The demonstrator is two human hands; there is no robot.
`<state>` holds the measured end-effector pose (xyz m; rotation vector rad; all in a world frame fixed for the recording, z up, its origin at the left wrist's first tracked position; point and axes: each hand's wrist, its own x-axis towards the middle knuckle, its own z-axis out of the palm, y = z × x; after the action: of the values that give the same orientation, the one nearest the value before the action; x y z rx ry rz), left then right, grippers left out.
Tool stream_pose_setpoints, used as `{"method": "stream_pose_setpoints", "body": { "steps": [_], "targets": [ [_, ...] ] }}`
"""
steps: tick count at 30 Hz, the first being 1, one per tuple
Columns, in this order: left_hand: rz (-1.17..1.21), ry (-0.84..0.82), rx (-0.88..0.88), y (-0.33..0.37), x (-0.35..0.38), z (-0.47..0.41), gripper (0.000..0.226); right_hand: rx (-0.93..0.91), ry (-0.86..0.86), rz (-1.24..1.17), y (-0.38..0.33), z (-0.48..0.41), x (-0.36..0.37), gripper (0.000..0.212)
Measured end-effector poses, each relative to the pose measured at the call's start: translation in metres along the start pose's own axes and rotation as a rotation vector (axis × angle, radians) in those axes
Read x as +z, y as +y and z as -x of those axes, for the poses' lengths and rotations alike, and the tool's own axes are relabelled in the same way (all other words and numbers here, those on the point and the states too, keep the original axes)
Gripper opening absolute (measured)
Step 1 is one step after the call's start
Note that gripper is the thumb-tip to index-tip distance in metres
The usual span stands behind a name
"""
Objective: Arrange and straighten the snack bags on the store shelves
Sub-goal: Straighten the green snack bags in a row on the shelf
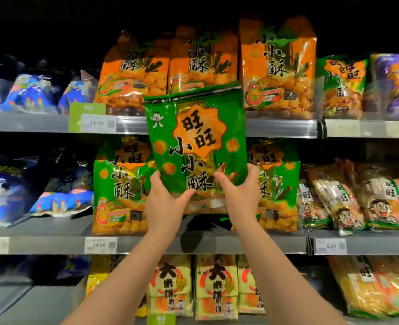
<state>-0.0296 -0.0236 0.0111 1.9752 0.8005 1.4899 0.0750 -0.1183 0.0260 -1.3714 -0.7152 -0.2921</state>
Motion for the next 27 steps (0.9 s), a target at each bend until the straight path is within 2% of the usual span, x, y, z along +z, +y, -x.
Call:
{"method": "stream_pose_setpoints", "body": {
  "steps": [3,9,12,15,20,24,27],
  "targets": [
    [0.002,-0.026,-0.021,-0.015,0.010,-0.003,0.086,0.040,-0.029,0.001,0.021,0.001,0.006,0.053],
    [-0.060,-0.067,-0.104,-0.044,0.020,-0.003,0.085,0.080,-0.073,0.044,0.046,0.006,0.020,0.040],
    [-0.053,-0.037,-0.057,-0.044,0.018,-0.012,0.089,0.104,-0.052,0.026,0.049,0.005,0.025,0.039],
    [-0.118,-0.090,-0.007,-0.046,0.017,-0.017,0.093,0.135,-0.034,0.052,0.056,0.009,0.027,0.045],
    [-0.218,-0.124,-0.004,-0.056,0.025,-0.014,0.086,0.149,-0.096,0.216,0.061,0.008,0.028,0.062],
    [-0.299,-0.145,0.012,-0.059,0.029,-0.022,0.084,0.164,-0.108,0.425,0.062,-0.006,0.031,0.046],
    [-0.341,-0.181,0.030,-0.056,0.031,-0.031,0.085,0.147,-0.126,0.603,0.059,-0.019,0.034,0.045]
  ]
}}
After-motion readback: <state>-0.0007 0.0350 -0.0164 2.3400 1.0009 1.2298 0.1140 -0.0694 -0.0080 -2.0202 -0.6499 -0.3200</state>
